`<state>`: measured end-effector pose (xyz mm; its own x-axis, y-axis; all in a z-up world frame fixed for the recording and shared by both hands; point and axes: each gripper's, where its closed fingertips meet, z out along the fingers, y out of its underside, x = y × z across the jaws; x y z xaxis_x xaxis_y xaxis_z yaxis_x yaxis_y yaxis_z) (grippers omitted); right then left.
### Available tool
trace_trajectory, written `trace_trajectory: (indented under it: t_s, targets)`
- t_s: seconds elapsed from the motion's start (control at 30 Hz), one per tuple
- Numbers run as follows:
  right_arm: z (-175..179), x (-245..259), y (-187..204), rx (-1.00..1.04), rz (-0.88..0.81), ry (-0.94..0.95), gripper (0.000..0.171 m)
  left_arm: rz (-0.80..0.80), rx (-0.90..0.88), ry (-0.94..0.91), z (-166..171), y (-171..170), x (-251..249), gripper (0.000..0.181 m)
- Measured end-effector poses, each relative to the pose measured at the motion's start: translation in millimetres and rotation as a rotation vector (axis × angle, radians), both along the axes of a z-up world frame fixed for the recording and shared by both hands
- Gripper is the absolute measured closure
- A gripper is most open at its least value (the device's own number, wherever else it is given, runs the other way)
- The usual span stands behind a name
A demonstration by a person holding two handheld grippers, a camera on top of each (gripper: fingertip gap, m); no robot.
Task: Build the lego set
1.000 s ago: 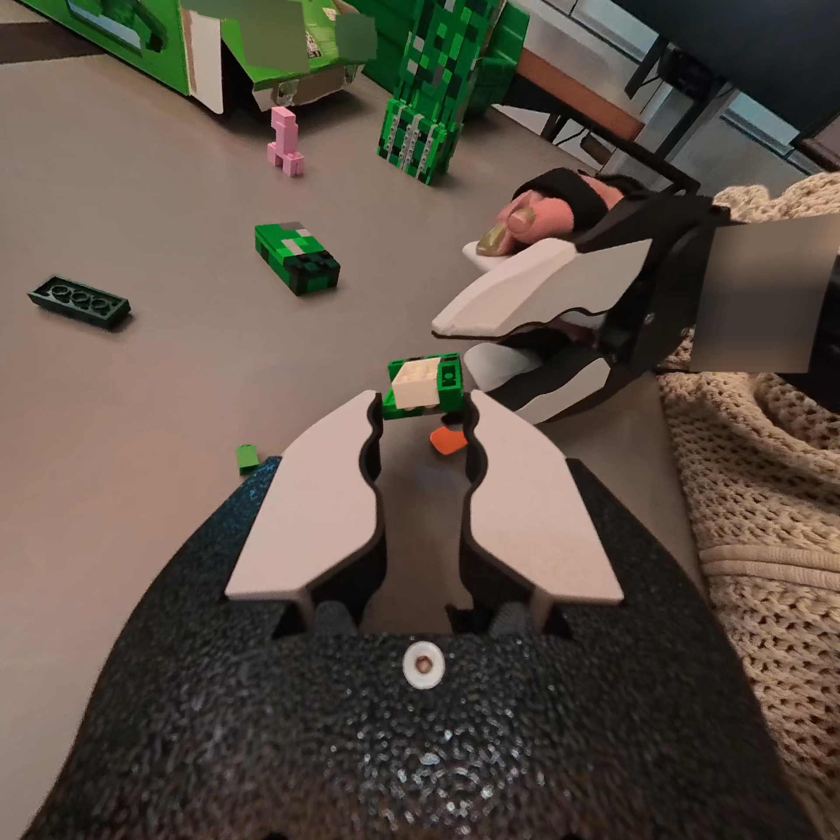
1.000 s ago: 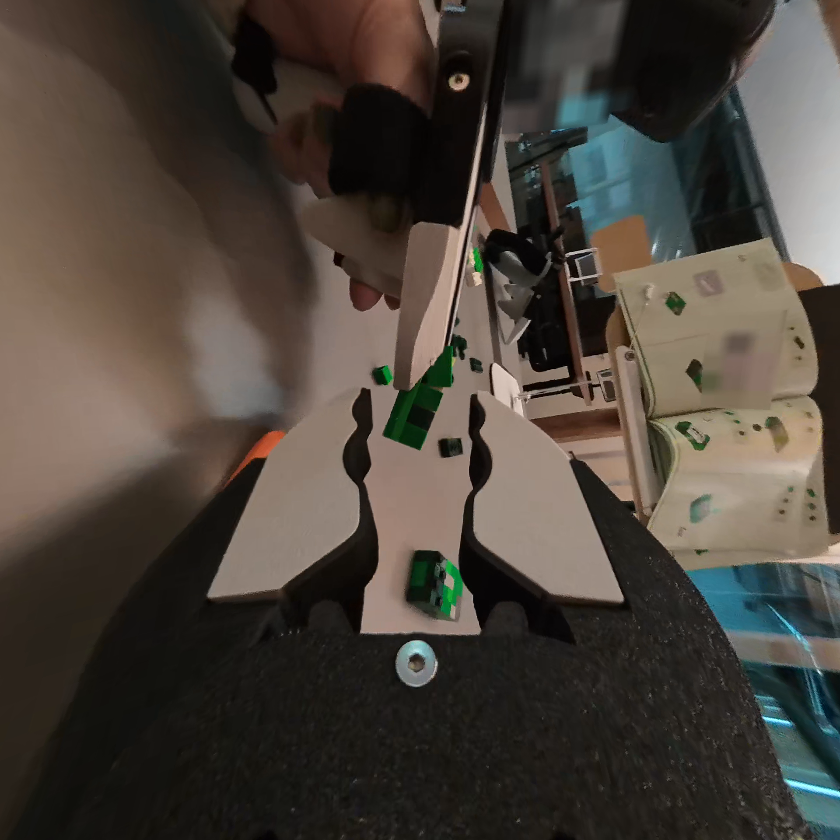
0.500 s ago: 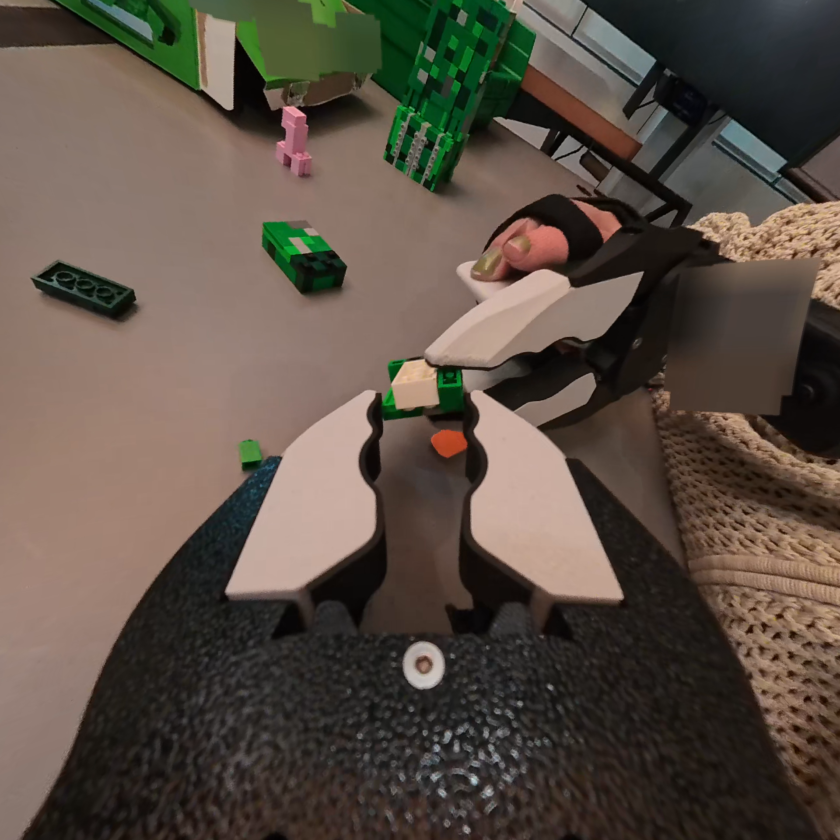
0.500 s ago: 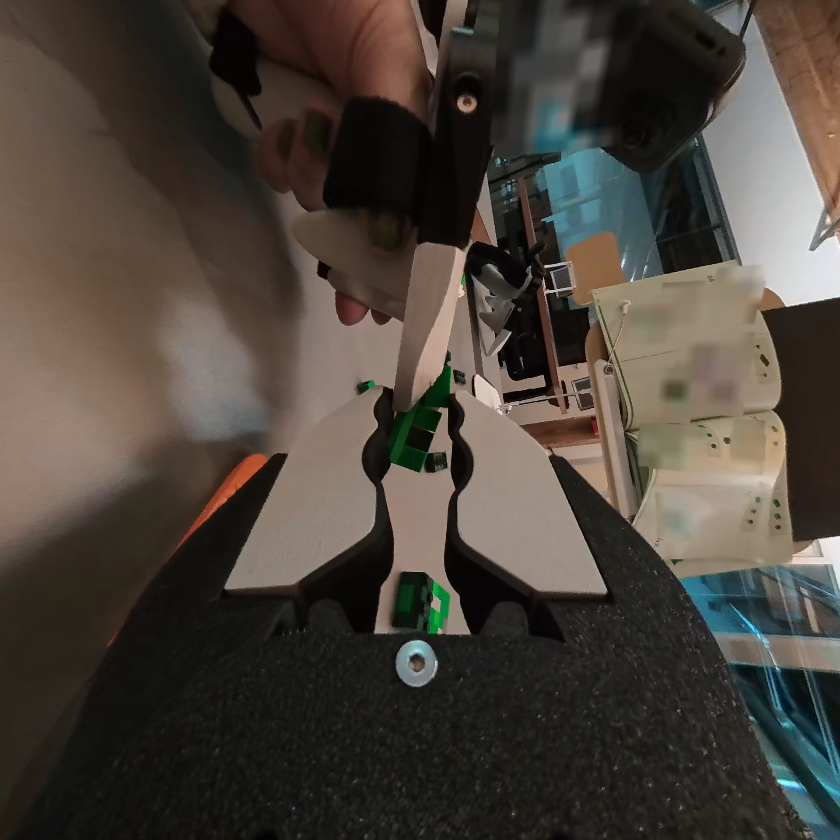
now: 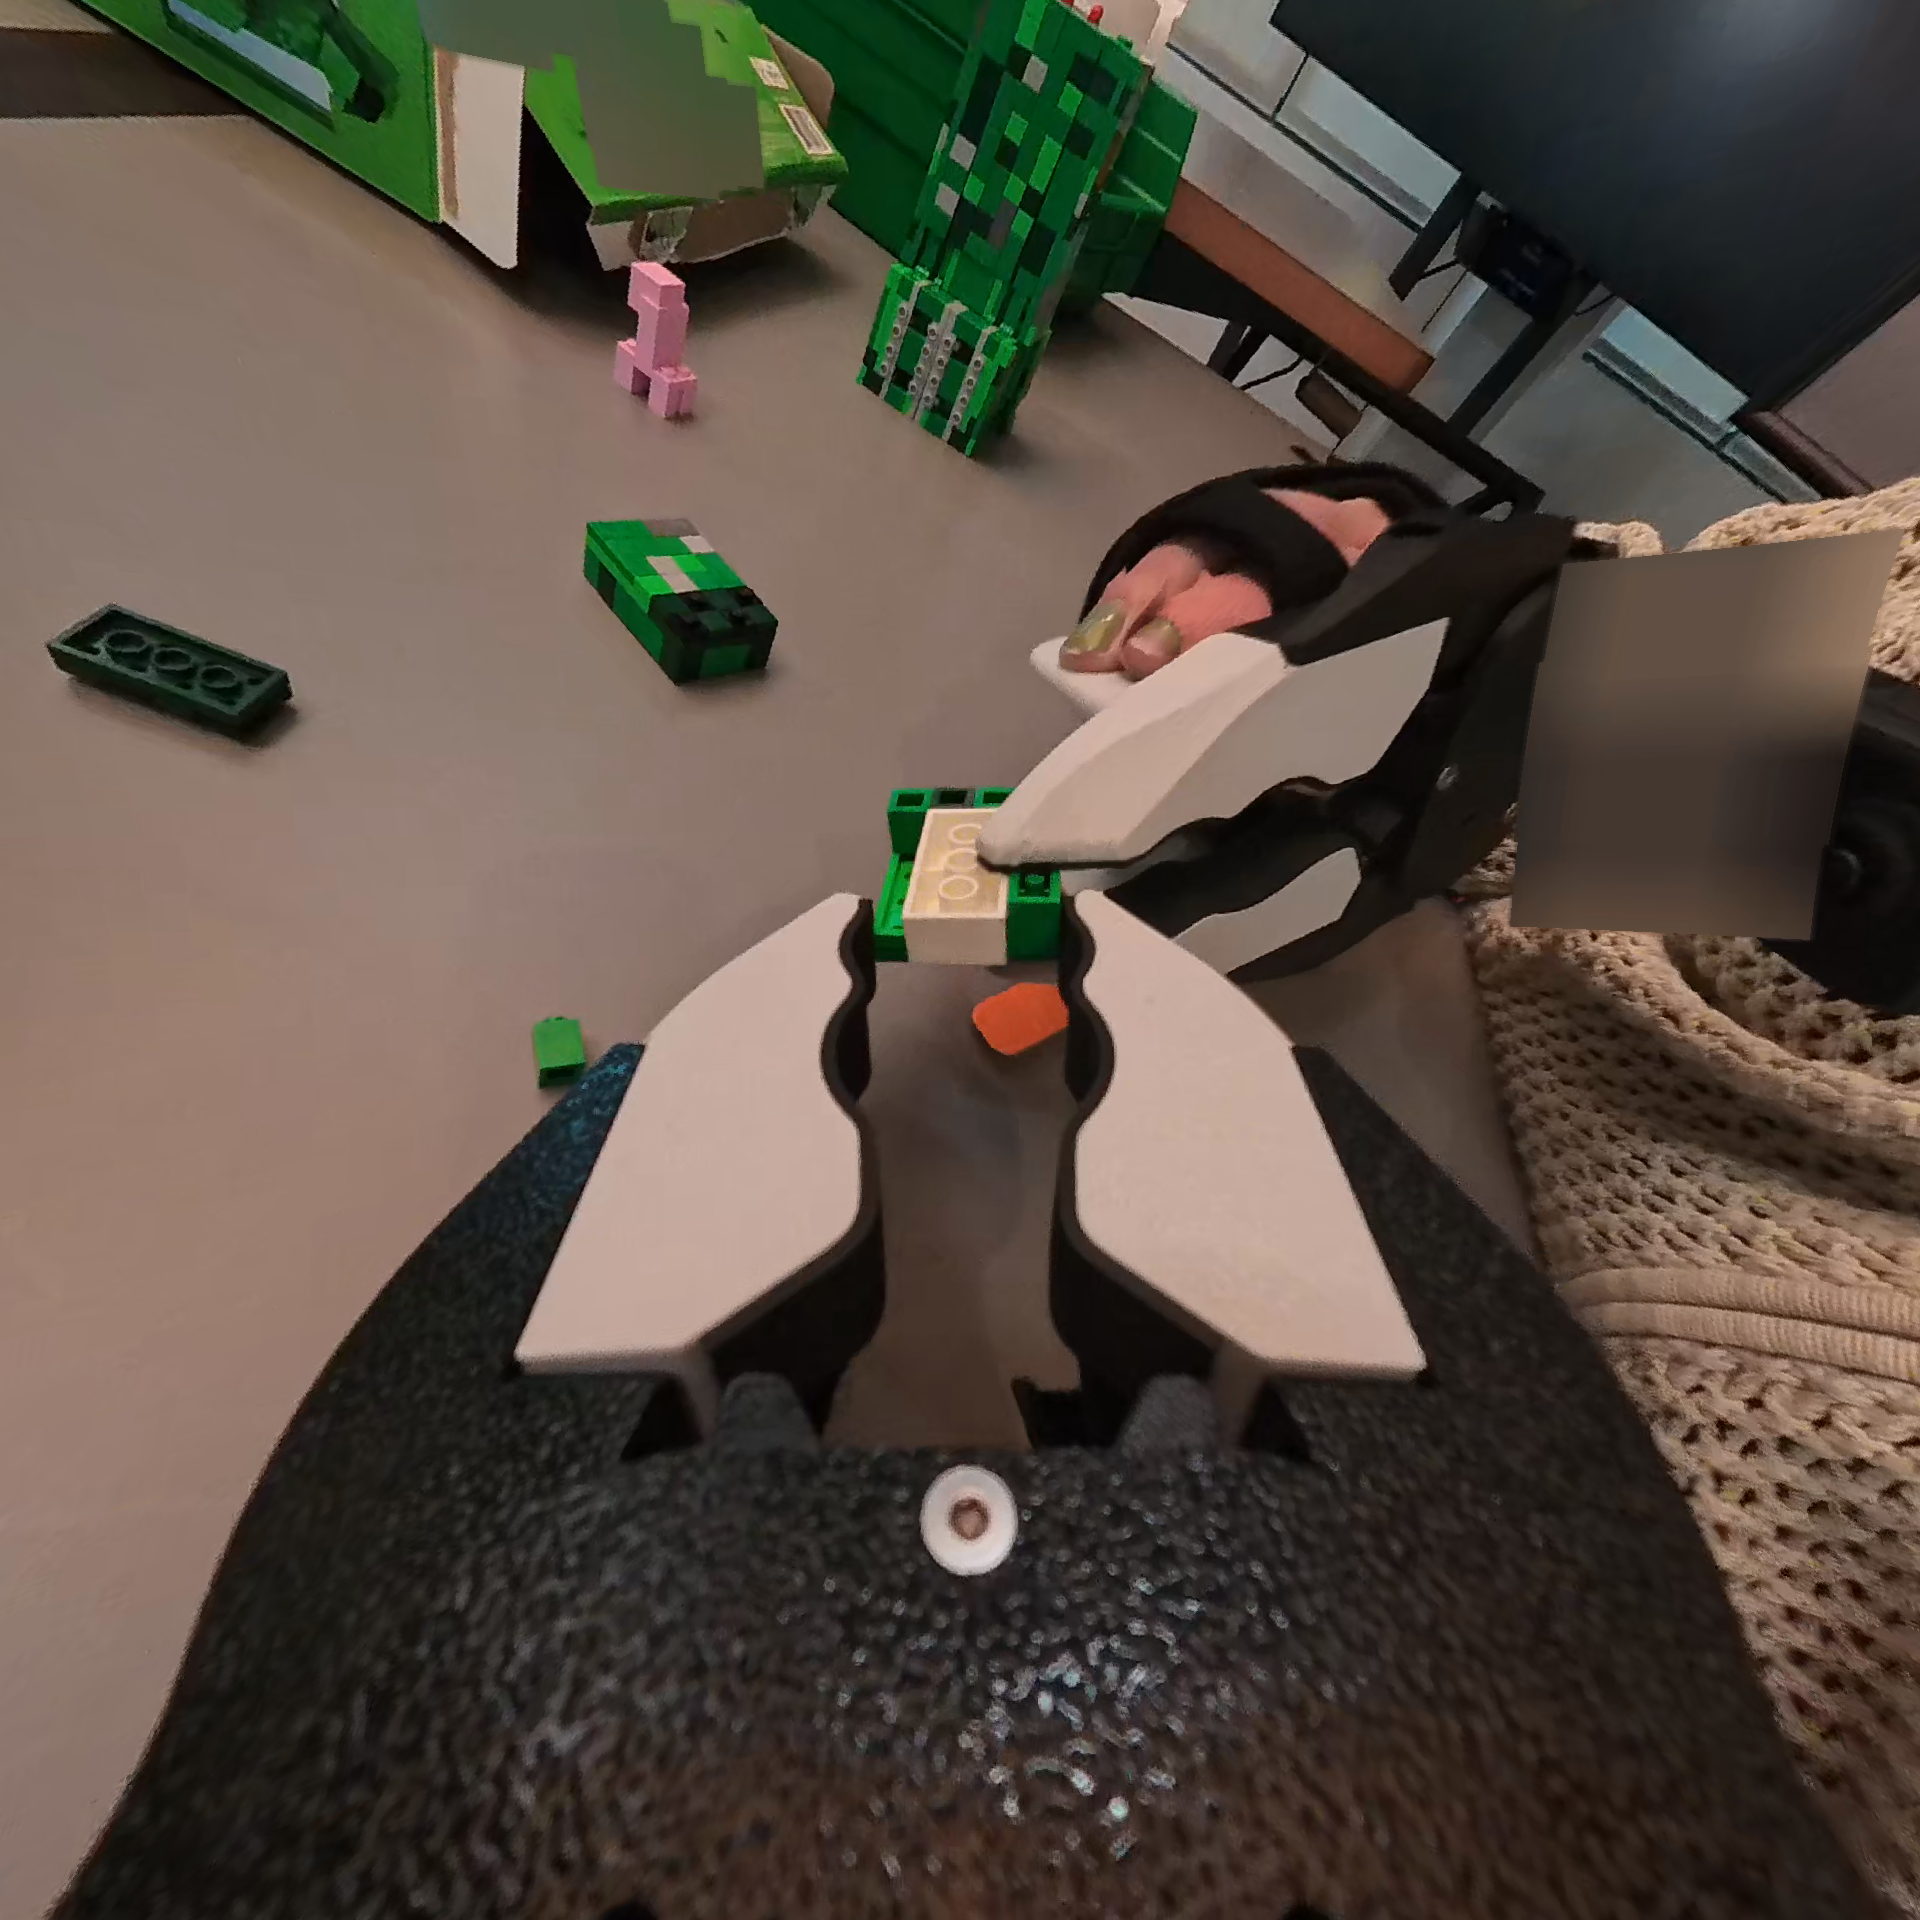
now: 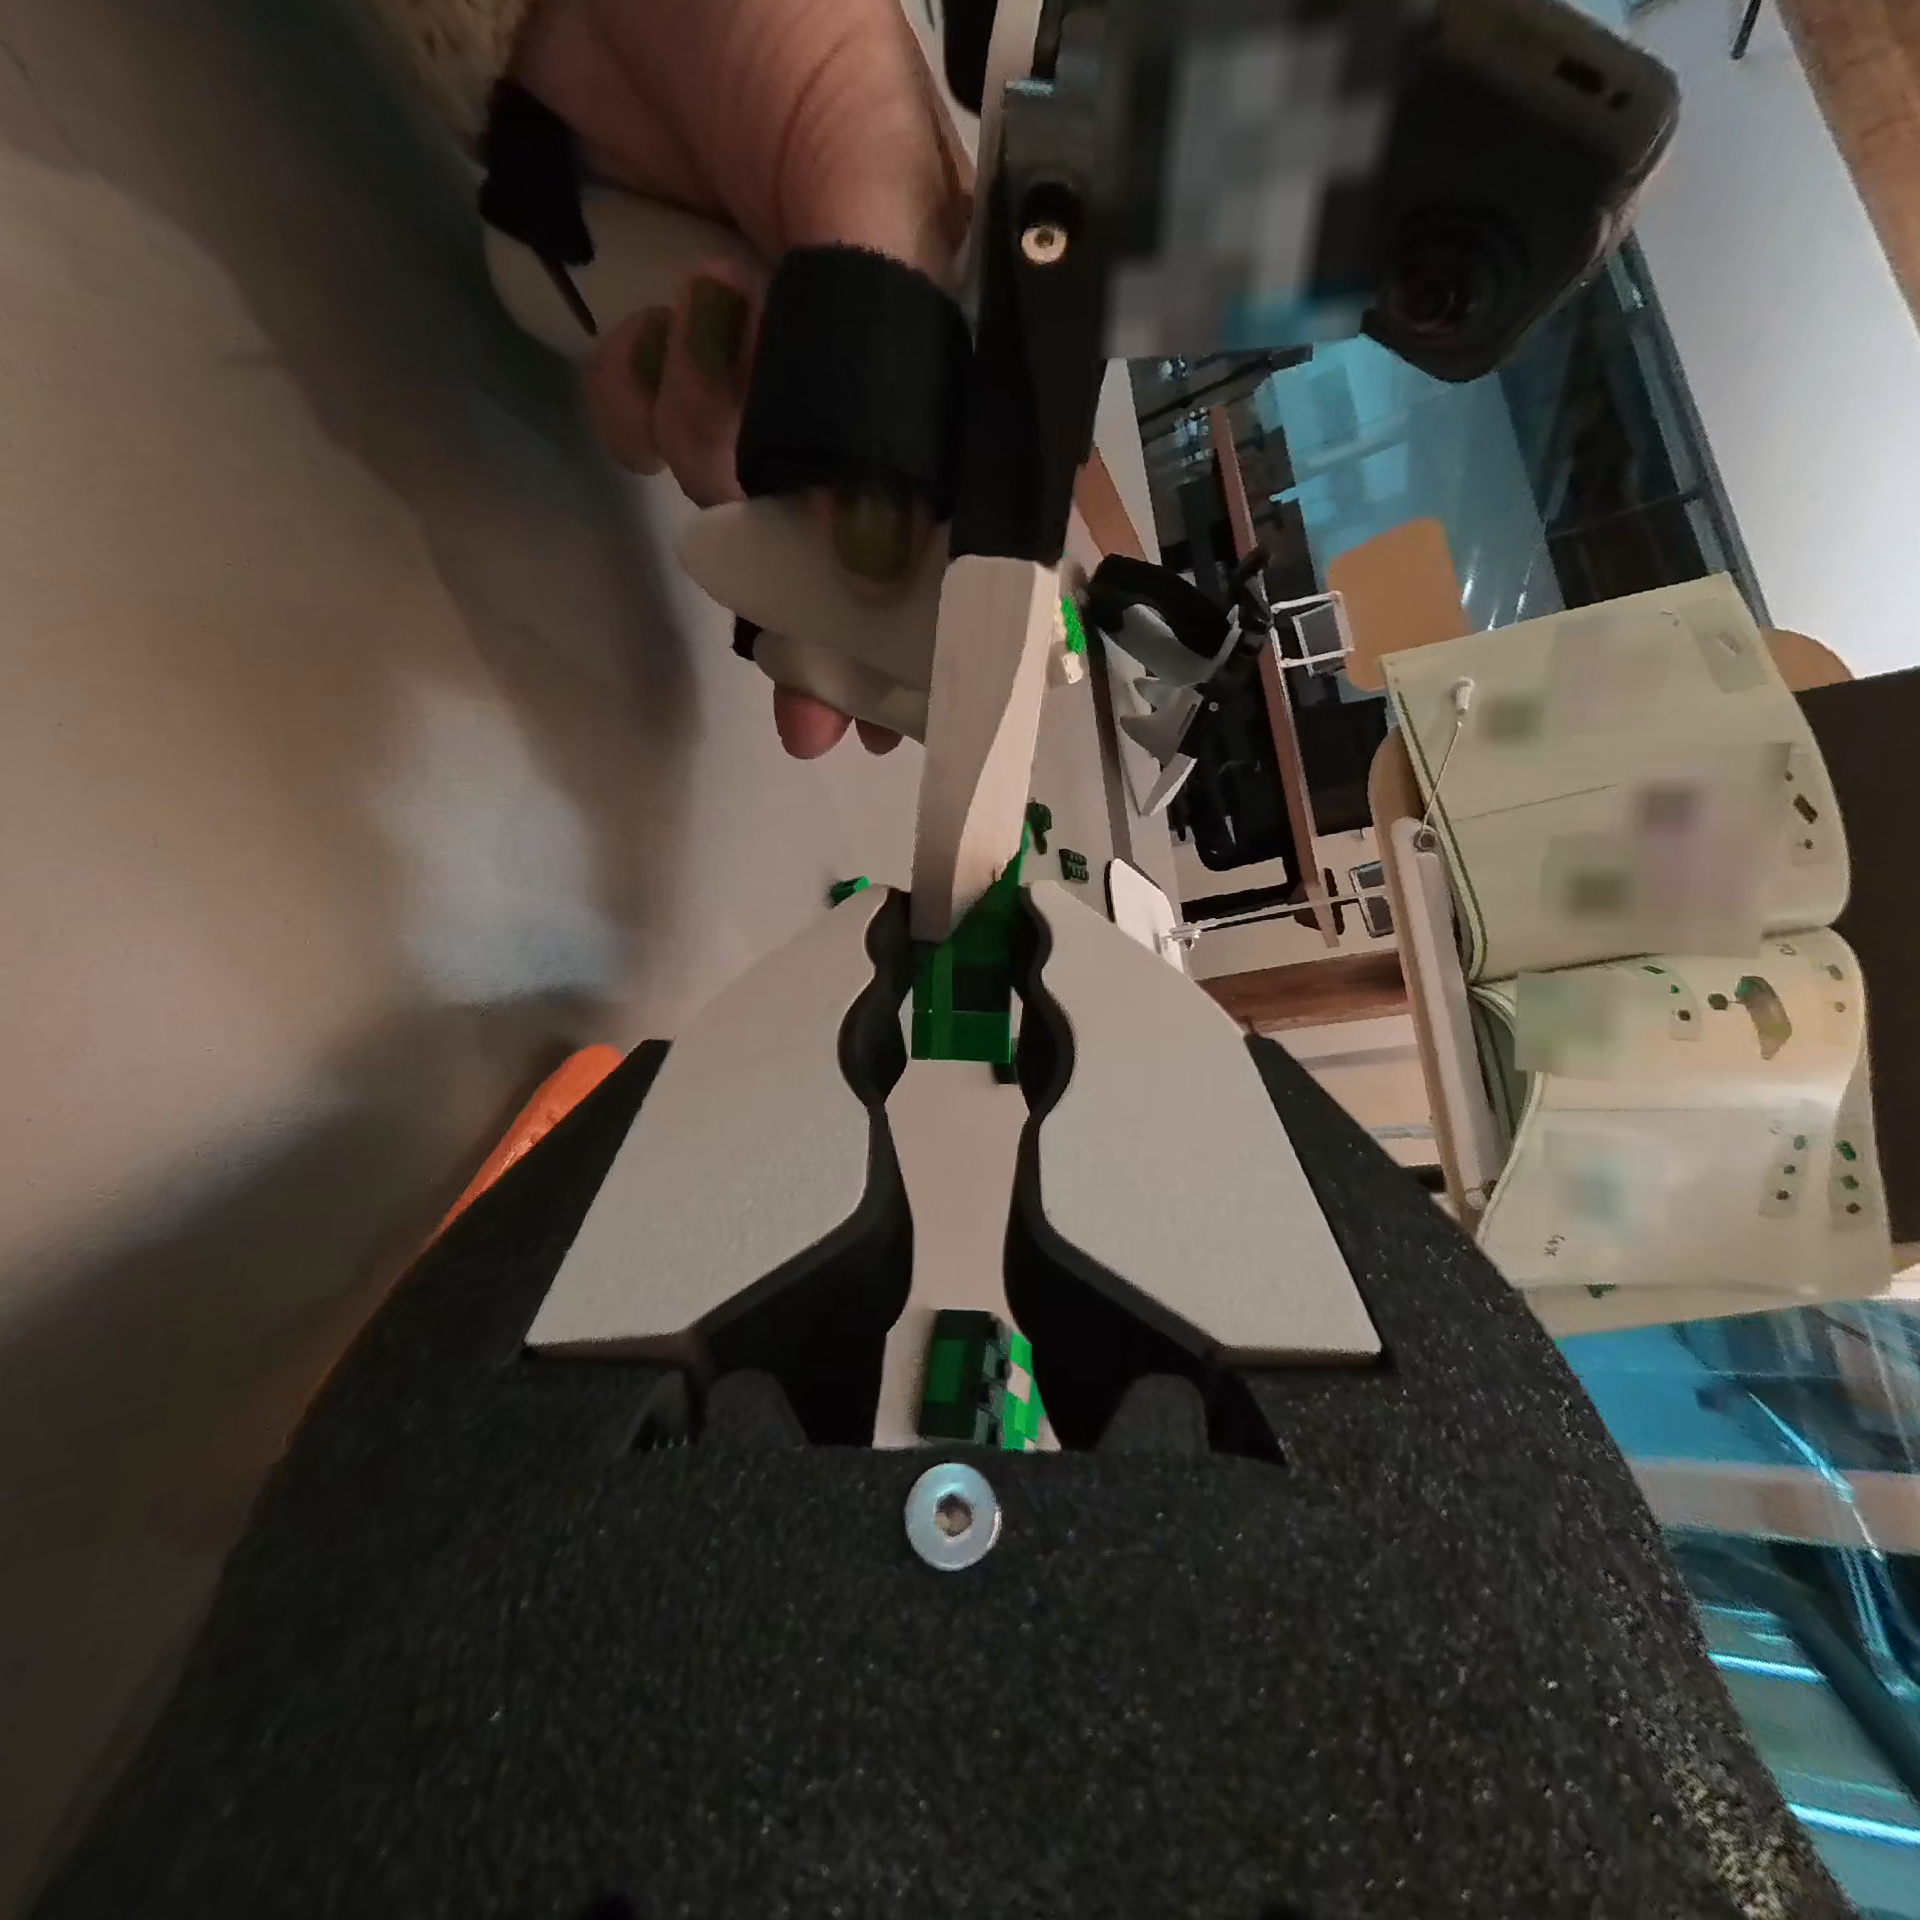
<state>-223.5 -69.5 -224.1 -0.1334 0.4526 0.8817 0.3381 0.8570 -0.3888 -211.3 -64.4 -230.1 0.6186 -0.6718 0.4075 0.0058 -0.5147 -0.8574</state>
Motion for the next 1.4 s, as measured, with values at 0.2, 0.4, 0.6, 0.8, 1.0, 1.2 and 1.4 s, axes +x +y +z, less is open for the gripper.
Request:
trace_trajectory:
  t_s: [0.2, 0.4, 0.6, 0.8, 1.0, 1.2, 1.4]
  targets:
    - [0, -1, -1, 0.011, -0.001, 0.027, 0.153, -0.007, 0.005, -0.002, 0, 0, 0, 0.147]
    - [0, 5, 7, 0.051, -0.010, 0.036, 0.143, 0.014, 0.027, 0.012, 2, 1, -6, 0.147]
    - [-2, 10, 15, 0.060, -0.031, 0.015, 0.154, -0.001, 0.038, 0.008, 3, 0, -3, 0.147]
    - [-1, 11, 17, -0.052, -0.032, 0.005, 0.154, 0.005, 0.130, 0.091, 4, 2, -1, 0.146]
    - [-3, 13, 19, -0.105, -0.033, -0.009, 0.154, 0.015, 0.198, 0.134, 7, 3, -1, 0.138]
    - [-6, 15, 23, -0.196, -0.036, -0.026, 0.154, 0.116, 0.607, 0.552, 20, 10, -19, 0.131]
    - [-7, 17, 21, -0.260, -0.010, -0.067, 0.154, 0.055, 0.883, 0.762, 28, 1, -2, 0.134]
